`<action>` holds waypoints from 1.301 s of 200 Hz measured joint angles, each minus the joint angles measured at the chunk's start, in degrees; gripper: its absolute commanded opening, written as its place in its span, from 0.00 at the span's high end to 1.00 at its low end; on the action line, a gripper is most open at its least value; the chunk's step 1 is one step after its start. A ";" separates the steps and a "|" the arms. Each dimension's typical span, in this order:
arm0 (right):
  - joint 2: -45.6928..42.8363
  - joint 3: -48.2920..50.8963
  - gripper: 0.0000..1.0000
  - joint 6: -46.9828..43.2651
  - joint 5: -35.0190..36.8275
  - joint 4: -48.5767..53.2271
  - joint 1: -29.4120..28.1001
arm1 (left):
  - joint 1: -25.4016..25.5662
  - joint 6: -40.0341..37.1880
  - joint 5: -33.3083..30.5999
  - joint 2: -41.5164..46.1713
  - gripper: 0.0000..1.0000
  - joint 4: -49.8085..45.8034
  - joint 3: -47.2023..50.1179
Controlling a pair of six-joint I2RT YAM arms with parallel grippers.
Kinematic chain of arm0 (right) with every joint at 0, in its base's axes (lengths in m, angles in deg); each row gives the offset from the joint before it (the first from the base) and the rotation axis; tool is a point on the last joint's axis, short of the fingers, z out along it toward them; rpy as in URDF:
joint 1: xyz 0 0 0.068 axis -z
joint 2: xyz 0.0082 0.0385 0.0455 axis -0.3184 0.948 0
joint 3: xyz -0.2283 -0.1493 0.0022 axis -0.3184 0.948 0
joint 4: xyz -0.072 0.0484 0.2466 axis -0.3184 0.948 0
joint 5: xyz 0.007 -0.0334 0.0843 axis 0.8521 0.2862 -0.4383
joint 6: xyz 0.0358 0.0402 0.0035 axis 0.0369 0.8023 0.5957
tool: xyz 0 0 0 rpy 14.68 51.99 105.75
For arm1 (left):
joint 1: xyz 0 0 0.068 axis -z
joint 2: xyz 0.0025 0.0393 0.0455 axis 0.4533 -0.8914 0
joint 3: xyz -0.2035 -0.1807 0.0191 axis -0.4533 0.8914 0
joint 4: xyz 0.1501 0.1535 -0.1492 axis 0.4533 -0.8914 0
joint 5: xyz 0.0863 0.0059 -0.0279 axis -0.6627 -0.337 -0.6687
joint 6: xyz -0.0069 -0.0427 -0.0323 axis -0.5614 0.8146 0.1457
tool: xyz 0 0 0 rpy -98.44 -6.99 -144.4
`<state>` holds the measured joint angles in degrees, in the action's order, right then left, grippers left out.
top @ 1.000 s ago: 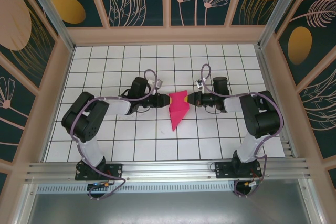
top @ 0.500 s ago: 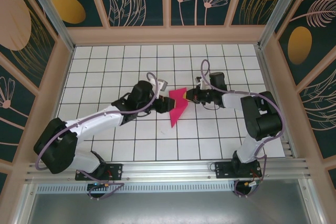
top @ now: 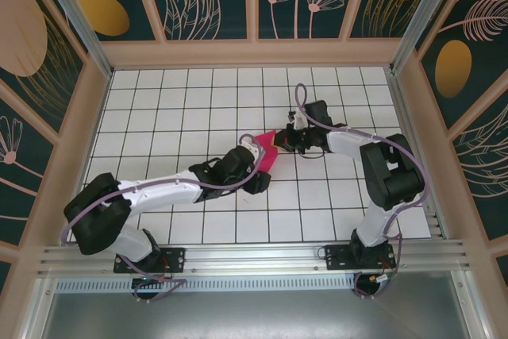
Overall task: Fold a paper plane with a square sheet of paper (fold left side to right side)
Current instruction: Fold the wing at the center of the table.
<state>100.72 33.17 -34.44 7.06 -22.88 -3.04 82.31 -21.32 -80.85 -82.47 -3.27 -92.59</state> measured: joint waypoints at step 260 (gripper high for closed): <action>2.91 -1.11 0.92 0.31 1.09 2.08 -1.01 | 2.86 0.00 -14.95 -18.82 0.70 -1.11 -10.25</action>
<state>103.63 32.05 -34.13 8.15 -20.80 -4.04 85.17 -21.32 -95.80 -101.29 -4.39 -102.84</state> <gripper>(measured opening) 0.070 0.324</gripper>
